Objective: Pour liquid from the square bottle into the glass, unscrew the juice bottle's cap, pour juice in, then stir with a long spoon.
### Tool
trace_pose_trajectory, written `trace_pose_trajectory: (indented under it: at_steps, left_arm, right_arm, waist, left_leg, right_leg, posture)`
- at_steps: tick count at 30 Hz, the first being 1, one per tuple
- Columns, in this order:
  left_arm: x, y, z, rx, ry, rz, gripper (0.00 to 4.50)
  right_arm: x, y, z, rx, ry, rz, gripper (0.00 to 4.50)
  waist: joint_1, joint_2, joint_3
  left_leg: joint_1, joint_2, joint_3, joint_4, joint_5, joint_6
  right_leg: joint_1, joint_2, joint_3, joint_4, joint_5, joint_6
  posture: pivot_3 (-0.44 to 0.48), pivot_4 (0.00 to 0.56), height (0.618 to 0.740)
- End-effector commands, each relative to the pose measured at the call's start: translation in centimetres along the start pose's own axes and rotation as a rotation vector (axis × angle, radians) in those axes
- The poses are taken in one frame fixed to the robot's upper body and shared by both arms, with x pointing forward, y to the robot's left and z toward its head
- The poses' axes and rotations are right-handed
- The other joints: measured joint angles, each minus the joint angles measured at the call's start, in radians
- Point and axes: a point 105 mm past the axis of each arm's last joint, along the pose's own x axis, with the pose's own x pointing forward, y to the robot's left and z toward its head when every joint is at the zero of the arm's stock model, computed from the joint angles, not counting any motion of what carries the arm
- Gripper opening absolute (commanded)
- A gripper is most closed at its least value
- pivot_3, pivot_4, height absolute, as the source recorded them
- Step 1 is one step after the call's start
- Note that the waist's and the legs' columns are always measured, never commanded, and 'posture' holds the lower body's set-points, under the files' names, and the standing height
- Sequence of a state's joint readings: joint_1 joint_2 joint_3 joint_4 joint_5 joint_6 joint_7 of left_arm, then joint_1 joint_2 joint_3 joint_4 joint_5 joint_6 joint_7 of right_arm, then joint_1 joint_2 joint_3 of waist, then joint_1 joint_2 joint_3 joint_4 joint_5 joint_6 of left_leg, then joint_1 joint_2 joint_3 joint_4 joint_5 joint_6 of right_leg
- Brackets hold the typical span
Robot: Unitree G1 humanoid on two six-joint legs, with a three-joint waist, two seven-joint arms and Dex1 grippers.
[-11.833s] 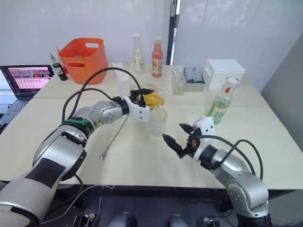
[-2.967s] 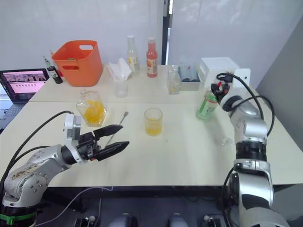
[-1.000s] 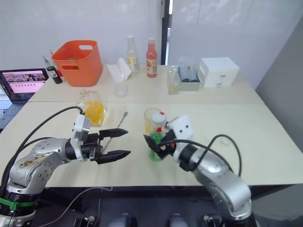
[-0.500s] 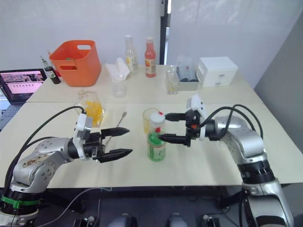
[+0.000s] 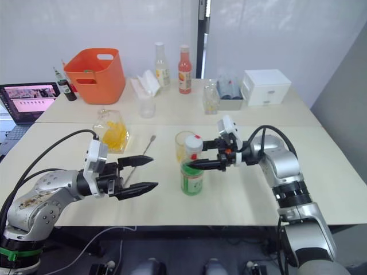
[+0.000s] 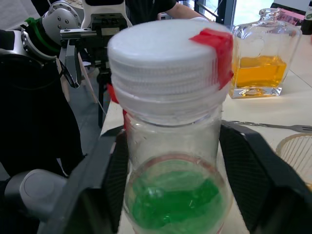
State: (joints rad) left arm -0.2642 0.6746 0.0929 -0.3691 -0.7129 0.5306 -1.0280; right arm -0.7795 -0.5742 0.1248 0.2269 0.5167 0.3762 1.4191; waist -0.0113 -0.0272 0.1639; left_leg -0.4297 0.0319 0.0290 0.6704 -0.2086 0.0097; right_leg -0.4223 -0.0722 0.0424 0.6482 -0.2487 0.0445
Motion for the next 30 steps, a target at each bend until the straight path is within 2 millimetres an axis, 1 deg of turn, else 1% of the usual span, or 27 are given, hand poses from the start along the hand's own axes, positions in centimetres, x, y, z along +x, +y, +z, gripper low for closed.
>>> trace_pose_trajectory:
  at_steps: [1,2,8,10,13,17,18,20,22,24,27,30]
  left_arm:
    - [-0.1,-0.2,1.1,0.038,-0.022,-0.005,4.5]
    - [-0.1,-0.2,1.1,0.039,-0.022,-0.005,4.5]
    - [-0.1,0.0,1.1,0.046,-0.025,-0.003,4.5]
    - [-0.2,0.1,1.1,0.05,-0.025,0.004,4.5]
    - [-0.2,0.2,1.1,0.055,-0.026,0.01,4.5]
    - [-0.4,0.3,1.1,0.063,-0.032,0.022,4.5]
    - [-0.4,0.2,1.1,0.065,-0.034,0.024,4.5]
    - [-0.5,0.3,1.1,0.073,-0.036,0.028,4.5]
    - [-0.5,0.3,1.0,0.076,-0.034,0.028,4.5]
    - [-0.5,0.3,1.0,0.078,-0.032,0.027,4.5]
    - [-0.4,0.3,1.0,0.077,-0.025,0.012,4.5]
    - [-0.4,0.4,1.0,0.075,-0.021,-0.001,4.5]
  right_arm:
    - [-0.2,0.3,2.0,-0.05,-0.05,0.014,1.41]
    - [-0.2,0.3,2.1,-0.049,-0.056,0.015,1.33]
    - [-0.3,1.2,3.5,-0.077,-0.095,-0.045,1.33]
    - [-0.2,2.1,3.9,-0.094,-0.096,-0.1,1.33]
    - [0.1,3.2,4.0,-0.089,-0.069,-0.193,1.33]
    - [0.8,4.5,4.7,-0.084,-0.058,-0.383,1.29]
    - [0.9,4.6,4.8,-0.073,-0.06,-0.441,1.28]
    - [0.8,4.4,4.4,-0.063,-0.014,-0.596,1.28]
    - [0.7,4.2,4.3,-0.056,0.006,-0.713,1.28]
    - [0.8,4.2,4.5,-0.039,0.001,-0.762,1.28]
    - [1.1,4.2,3.6,0.008,0.033,-0.884,1.28]
    - [1.3,4.3,3.2,0.055,0.03,-0.934,1.28]
  waist:
    - [-0.001,0.0,0.0]
    - [-0.001,0.0,0.0]
    - [0.001,0.0,0.0]
    - [0.004,0.0,0.0]
    - [0.006,0.0,0.0]
    - [0.005,0.0,0.0]
    - [0.005,0.0,0.0]
    - [0.003,0.0,0.0]
    - [0.001,0.0,0.0]
    - [0.0,0.0,0.0]
    - [0.0,0.0,0.0]
    - [0.0,0.0,0.0]
  left_leg:
    - [0.0,0.0,0.0,0.0,0.0,0.0]
    - [0.0,0.0,0.0,0.0,0.0,0.0]
    - [0.0,0.0,0.0,0.0,0.0,0.0]
    - [-0.001,0.0,-0.001,0.0,0.0,0.0]
    - [-0.001,0.0,-0.001,0.0,0.0,0.0]
    - [-0.001,0.0,-0.001,0.0,0.0,0.0]
    - [-0.001,0.0,-0.001,0.0,0.0,0.0]
    - [-0.001,0.0,-0.001,0.0,0.0,0.0]
    - [-0.001,0.0,-0.001,0.0,0.0,0.0]
    - [-0.001,0.0,-0.001,0.0,0.0,0.0]
    - [-0.001,0.0,-0.001,0.0,0.0,0.0]
    - [-0.001,-0.001,-0.001,0.0,0.0,0.0]
  right_leg:
    - [0.0,0.0,0.0,0.0,0.0,0.0]
    - [0.0,0.0,0.0,0.0,0.0,0.0]
    - [-0.001,0.0,0.0,0.0,0.0,0.0]
    - [0.0,-0.001,0.0,0.0,0.0,0.0]
    - [-0.001,-0.001,0.0,0.0,0.0,0.0]
    - [-0.001,-0.001,0.0,0.001,0.0,0.0]
    - [-0.001,-0.001,0.0,0.001,0.0,0.0]
    - [-0.001,-0.001,0.0,0.001,0.0,0.0]
    - [-0.001,-0.001,0.0,0.001,0.0,0.0]
    - [-0.001,-0.001,0.0,0.001,0.0,0.0]
    - [-0.001,-0.001,0.0,0.0,0.0,0.0]
    - [-0.001,-0.001,0.0,0.0,0.0,0.0]
  posture:
    - [0.0,0.15,0.715]
    - [0.0,0.15,0.715]
    - [0.0,0.15,0.715]
    - [0.0,0.15,0.715]
    - [0.0,0.15,0.715]
    - [0.0,0.15,0.715]
    - [0.0,0.15,0.715]
    - [0.0,0.15,0.715]
    - [0.0,0.15,0.715]
    - [0.0,0.15,0.715]
    - [0.0,0.15,0.715]
    - [0.0,0.15,0.715]
